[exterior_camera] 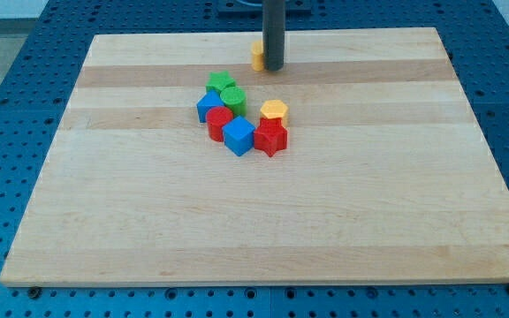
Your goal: Slide the green circle to the top of the red circle
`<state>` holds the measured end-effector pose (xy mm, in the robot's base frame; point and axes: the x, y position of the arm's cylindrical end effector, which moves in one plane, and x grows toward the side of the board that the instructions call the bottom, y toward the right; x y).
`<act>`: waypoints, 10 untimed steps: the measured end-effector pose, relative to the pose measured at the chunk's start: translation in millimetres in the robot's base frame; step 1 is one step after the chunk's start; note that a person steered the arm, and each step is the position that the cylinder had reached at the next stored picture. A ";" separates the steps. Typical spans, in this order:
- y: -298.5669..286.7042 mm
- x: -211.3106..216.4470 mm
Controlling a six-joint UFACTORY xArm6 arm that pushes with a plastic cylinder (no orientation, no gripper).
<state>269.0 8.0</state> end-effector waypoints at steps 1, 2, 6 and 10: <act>-17.1 -13.8; -17.6 -5.6; -40.4 105.8; -1.0 157.6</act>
<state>426.6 7.0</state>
